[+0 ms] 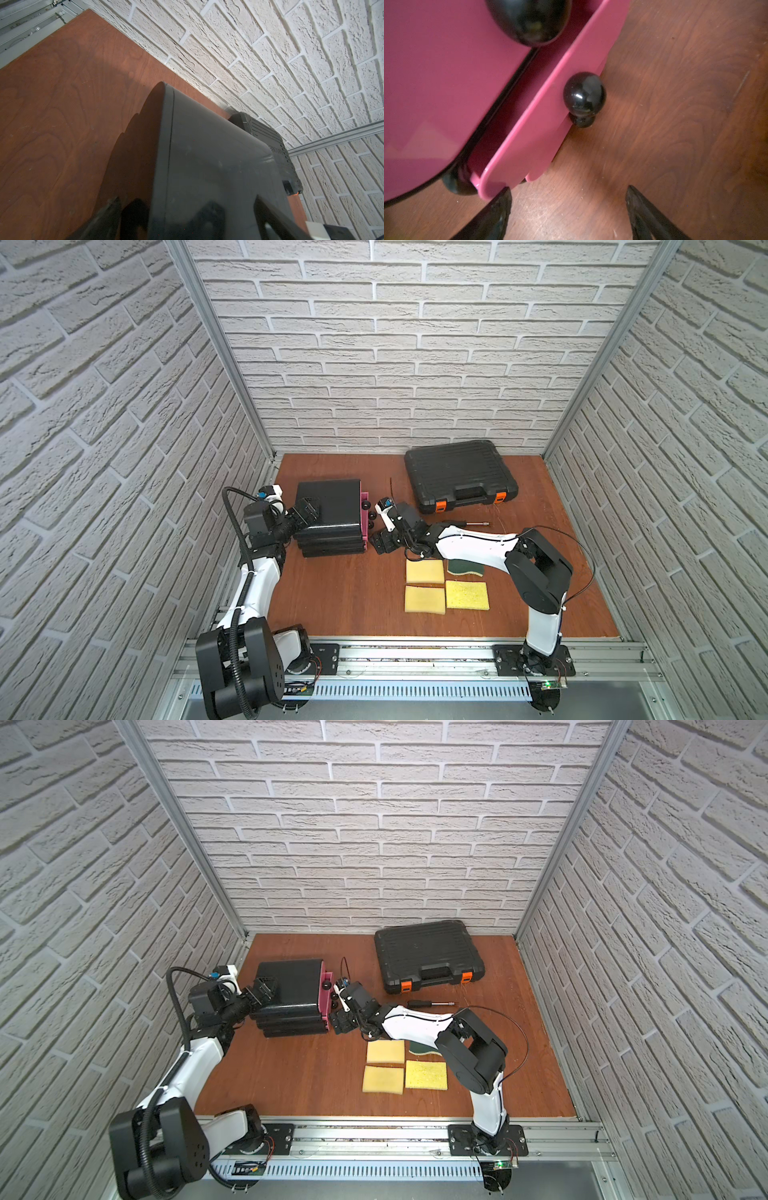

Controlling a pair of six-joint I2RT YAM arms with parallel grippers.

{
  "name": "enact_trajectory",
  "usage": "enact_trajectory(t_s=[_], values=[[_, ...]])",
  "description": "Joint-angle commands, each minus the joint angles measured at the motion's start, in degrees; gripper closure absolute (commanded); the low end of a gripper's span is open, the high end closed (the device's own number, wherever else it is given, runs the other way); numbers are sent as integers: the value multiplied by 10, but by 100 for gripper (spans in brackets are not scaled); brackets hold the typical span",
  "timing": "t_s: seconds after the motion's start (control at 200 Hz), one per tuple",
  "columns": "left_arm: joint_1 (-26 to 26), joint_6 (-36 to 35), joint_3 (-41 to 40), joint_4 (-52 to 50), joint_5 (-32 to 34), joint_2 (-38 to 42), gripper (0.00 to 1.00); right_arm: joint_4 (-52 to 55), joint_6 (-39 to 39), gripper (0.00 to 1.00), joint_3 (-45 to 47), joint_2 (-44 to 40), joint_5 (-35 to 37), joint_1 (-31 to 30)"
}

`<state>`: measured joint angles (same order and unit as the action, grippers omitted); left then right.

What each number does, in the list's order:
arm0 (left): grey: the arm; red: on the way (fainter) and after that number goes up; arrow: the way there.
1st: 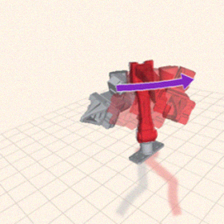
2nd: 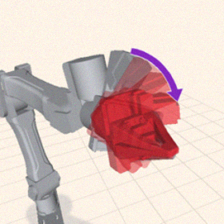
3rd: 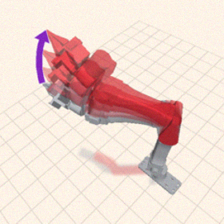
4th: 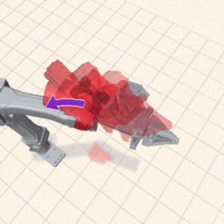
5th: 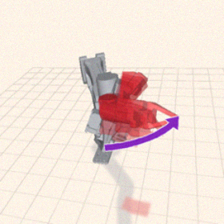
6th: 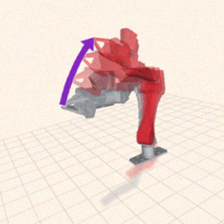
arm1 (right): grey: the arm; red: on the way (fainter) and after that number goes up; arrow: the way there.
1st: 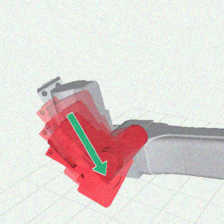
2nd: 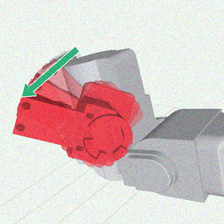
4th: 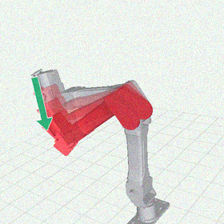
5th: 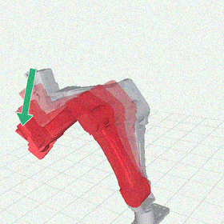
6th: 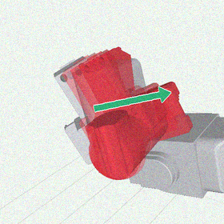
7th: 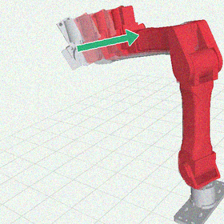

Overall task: Take the sponge out of the drawer
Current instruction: Close the drawer of the storage box, then open the drawer in the storage box.

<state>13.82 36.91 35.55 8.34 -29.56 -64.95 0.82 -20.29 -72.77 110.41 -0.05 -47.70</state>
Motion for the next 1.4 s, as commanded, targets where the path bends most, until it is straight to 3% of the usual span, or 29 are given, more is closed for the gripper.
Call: enact_trajectory(t_s=[0.0,0.325,0.51,0.77,0.865,1.035,1.4], values=[[-4,2,-7,13,-34,-6,2,-43,-15,15,-15,12,-27,-6],[-4,2,-8,15,-32,-8,2,-102,-25,16,8,10,-41,-6],[-4,2,-10,15,-28,-4,2,-139,-21,15,58,-28,-13,-5],[-4,1,-11,10,-20,2,2,-105,-23,15,109,-83,46,15],[-4,1,-11,10,-21,0,2,-105,-45,16,111,-87,-2,43],[-4,3,-11,13,-22,-3,2,-172,-113,25,91,-30,-165,90],[-2,5,-12,12,-19,-2,2,-205,-189,37,5,97,-255,110]])
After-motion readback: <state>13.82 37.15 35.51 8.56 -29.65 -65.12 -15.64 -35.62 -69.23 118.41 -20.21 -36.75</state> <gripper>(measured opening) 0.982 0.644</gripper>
